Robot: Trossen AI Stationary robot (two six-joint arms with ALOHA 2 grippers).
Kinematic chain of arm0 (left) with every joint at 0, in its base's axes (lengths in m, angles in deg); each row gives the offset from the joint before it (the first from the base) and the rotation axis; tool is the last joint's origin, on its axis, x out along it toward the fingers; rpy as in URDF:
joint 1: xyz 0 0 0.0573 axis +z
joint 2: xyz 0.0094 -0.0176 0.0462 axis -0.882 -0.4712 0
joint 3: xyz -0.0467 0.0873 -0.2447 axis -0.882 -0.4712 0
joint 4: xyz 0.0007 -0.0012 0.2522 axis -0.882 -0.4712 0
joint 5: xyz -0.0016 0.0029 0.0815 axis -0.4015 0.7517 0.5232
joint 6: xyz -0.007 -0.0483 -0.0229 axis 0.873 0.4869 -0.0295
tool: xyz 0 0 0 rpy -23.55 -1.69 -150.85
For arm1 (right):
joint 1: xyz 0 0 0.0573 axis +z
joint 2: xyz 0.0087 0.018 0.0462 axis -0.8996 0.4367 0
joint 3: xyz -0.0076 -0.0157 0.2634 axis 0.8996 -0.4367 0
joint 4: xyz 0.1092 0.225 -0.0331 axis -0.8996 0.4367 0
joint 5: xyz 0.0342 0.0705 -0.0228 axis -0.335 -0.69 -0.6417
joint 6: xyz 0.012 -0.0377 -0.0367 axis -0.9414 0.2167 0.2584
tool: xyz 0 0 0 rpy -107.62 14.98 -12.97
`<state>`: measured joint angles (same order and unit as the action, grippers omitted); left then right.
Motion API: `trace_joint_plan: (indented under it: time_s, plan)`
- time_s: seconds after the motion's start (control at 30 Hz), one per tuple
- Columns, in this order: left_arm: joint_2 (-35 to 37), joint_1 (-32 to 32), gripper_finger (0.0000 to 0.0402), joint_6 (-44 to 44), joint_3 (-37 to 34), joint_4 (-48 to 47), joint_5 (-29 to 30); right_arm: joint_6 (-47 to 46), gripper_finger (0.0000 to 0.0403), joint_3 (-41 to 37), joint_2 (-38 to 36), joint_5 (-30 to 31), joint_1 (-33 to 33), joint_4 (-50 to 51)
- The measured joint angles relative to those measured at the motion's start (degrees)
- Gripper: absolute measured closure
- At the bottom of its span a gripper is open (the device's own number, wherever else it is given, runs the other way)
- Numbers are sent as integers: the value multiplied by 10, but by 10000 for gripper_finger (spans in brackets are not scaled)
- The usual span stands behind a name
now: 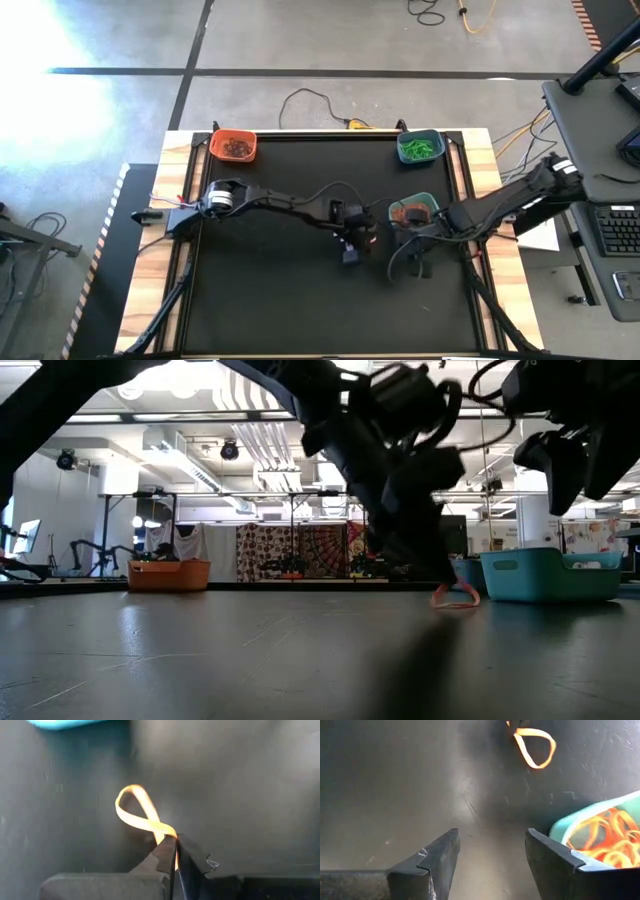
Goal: Sort rubber bands into baskets
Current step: Put the orange rubber band into the green bin
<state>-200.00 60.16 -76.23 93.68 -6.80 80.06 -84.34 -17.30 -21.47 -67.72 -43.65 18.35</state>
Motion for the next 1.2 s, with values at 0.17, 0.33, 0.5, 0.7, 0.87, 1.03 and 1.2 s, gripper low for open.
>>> trace_joint_plan:
  time_s: [0.17,0.33,0.5,0.7,0.87,1.03,1.2]
  plan:
    - [-1,0,387,69,-29,-1,17,-13,188,0,19,19,7,-61]
    - [10,-1,338,113,-26,-53,30,-12,188,0,55,50,6,-134]
    - [54,-1,279,131,-24,-154,68,-8,188,0,107,90,-1,-158]
    - [107,7,216,84,-24,-204,101,-9,188,0,174,90,-8,-231]
    - [149,16,180,72,-29,-270,163,-9,188,0,227,90,-38,-279]
    - [236,25,163,63,-110,-269,225,3,188,1,264,76,-76,-274]
    - [335,54,161,84,-249,-208,227,13,189,5,293,35,-92,-284]
